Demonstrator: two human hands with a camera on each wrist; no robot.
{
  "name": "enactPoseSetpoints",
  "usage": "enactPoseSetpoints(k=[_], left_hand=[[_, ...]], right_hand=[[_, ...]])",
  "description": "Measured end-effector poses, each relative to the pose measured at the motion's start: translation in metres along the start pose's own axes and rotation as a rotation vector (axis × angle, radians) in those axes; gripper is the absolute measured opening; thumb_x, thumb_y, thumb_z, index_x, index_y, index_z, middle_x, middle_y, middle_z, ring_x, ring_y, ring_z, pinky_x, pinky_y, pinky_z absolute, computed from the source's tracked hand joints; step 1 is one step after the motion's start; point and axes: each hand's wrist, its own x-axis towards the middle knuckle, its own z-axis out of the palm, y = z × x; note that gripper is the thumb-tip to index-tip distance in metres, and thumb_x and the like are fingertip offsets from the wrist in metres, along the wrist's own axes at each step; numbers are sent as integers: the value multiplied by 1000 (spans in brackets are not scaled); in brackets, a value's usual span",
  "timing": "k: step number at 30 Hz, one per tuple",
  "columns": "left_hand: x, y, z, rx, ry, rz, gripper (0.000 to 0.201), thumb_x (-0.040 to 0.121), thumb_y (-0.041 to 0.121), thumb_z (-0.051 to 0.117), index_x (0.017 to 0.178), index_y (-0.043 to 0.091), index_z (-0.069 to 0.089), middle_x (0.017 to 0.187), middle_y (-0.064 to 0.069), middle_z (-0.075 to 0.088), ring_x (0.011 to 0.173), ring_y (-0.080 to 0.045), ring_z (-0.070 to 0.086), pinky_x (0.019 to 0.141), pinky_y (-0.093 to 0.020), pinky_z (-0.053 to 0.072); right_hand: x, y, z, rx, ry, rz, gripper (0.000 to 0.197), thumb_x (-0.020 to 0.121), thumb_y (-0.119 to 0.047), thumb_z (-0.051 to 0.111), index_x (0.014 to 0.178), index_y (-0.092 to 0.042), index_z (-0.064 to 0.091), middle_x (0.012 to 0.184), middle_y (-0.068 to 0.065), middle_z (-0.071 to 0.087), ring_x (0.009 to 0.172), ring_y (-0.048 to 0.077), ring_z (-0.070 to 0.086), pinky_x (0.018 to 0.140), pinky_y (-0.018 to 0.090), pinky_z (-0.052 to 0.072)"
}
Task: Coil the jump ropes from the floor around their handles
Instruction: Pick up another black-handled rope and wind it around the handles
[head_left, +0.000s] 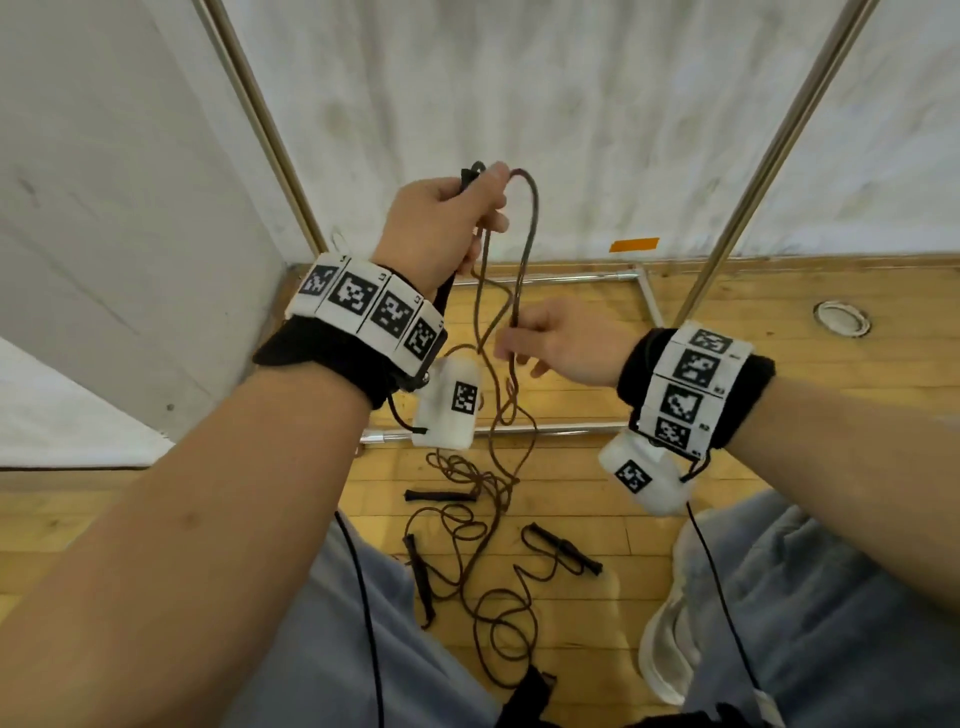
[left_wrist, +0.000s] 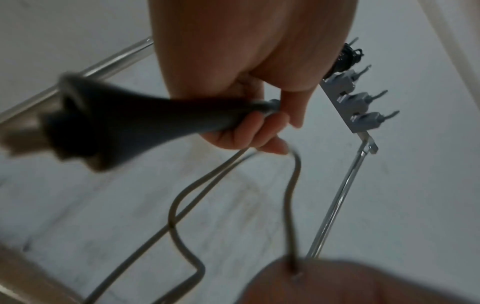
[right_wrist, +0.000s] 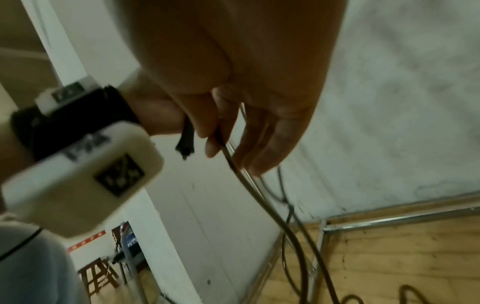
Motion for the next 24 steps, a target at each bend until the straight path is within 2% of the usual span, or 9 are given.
enactPoseSetpoints(k=[2, 5, 7, 10, 16, 18, 20, 22, 24], left_hand=[[-3, -4, -4, 43, -60, -72, 32, 90, 40, 62, 85, 9, 67, 75, 1, 65, 48, -10, 44, 46, -22, 37], [-14, -16, -1, 93, -290, -113, 20, 89, 24, 65, 91, 4, 65, 82, -7, 61, 51, -10, 43, 47, -24, 32], [-22, -23, 5, 151, -396, -79, 7, 88, 12, 64, 89, 6, 65, 77, -8, 60, 52, -11, 43, 46, -23, 33], [-22, -31, 9, 145, -362, -59, 9, 87, 3, 63, 88, 11, 66, 65, 1, 61, 49, -11, 46, 43, -22, 36], [-13, -46, 3, 509, -265, 17, 20, 91, 26, 63, 72, 24, 66, 62, 12, 67, 52, 3, 55, 45, -10, 39], [-6, -41, 1, 394, -145, 28, 22, 92, 23, 62, 71, 18, 66, 63, 7, 68, 51, -2, 56, 44, -14, 40], [2, -34, -2, 228, -59, 12, 22, 93, 20, 60, 71, 14, 66, 59, 5, 66, 48, -5, 54, 43, -17, 39], [7, -27, -4, 74, -25, -25, 20, 94, 18, 59, 77, 10, 64, 56, 5, 65, 47, -6, 52, 43, -17, 38], [10, -22, -6, -26, 7, -56, 18, 94, 19, 58, 80, 9, 64, 58, 5, 65, 48, -7, 51, 44, -17, 38]], right_hand=[[0, -12, -10, 230, 117, -26, 24, 96, -21, 50, 77, -14, 63, 75, 1, 63, 65, 15, 58, 62, 26, 53], [1, -30, -31, 748, 279, -65, 23, 98, -15, 48, 80, -4, 57, 69, 8, 59, 55, 17, 56, 56, 26, 53], [2, -36, -42, 907, 333, -73, 23, 99, -17, 46, 82, -4, 55, 71, 8, 59, 54, 15, 55, 55, 24, 53], [5, -38, -50, 955, 381, -72, 24, 99, -19, 45, 83, -5, 55, 71, 6, 59, 55, 13, 54, 56, 22, 51], [14, -34, -75, 1165, 489, -125, 25, 98, -27, 48, 91, -6, 59, 72, 5, 63, 63, 15, 61, 66, 25, 54], [16, -22, -71, 1034, 386, -35, 27, 94, -35, 54, 100, -8, 58, 88, 7, 65, 82, 21, 65, 79, 32, 55], [20, -10, -54, 794, 144, 70, 27, 91, -34, 57, 104, -10, 59, 103, 7, 66, 98, 21, 63, 89, 36, 51], [23, -3, -29, 511, -95, 111, 25, 89, -31, 59, 104, -12, 65, 109, 3, 68, 103, 15, 62, 88, 32, 50], [23, 1, -3, 268, -208, 119, 12, 89, -29, 60, 96, -21, 67, 104, -3, 70, 101, 11, 62, 86, 30, 51]])
